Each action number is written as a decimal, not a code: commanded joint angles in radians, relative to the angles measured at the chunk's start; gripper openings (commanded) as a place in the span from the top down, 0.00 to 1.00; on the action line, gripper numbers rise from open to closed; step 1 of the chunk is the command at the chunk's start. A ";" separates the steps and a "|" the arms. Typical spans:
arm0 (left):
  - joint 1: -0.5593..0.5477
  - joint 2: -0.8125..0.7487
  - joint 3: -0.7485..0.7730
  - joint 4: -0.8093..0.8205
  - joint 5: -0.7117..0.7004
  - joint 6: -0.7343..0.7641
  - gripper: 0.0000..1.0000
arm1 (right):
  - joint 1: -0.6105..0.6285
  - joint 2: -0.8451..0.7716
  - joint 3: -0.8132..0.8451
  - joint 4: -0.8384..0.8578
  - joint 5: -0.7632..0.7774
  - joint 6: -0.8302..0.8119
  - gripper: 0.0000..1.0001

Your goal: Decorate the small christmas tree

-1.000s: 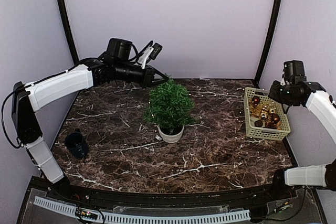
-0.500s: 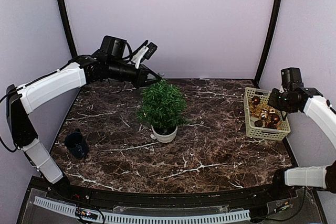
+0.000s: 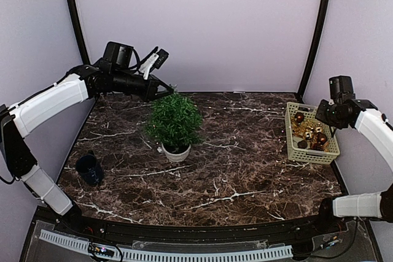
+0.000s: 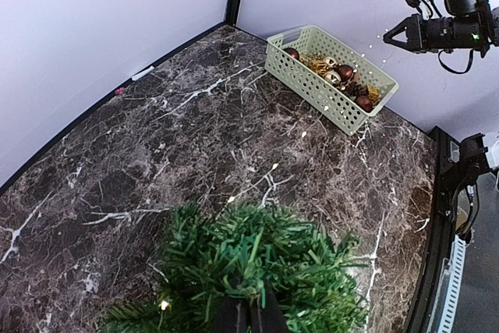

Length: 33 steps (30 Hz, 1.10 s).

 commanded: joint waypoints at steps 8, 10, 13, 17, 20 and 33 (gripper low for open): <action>0.055 -0.067 -0.052 0.036 0.021 0.008 1.00 | -0.069 0.008 0.018 0.026 0.045 -0.010 1.00; 0.061 -0.068 -0.055 0.038 0.021 0.009 1.00 | -0.079 0.006 0.020 0.027 0.043 -0.014 1.00; 0.064 -0.064 -0.056 0.040 0.024 0.011 1.00 | -0.093 0.004 0.025 0.025 0.040 -0.022 1.00; 0.070 -0.059 -0.065 0.053 0.031 0.007 1.00 | -0.096 0.001 0.026 0.025 0.016 -0.025 1.00; 0.071 -0.056 -0.074 0.074 0.042 -0.003 1.00 | -0.097 -0.004 0.014 0.033 -0.061 -0.039 1.00; 0.071 -0.043 -0.116 0.152 0.119 -0.040 1.00 | 0.148 -0.067 -0.151 0.009 -0.370 0.017 1.00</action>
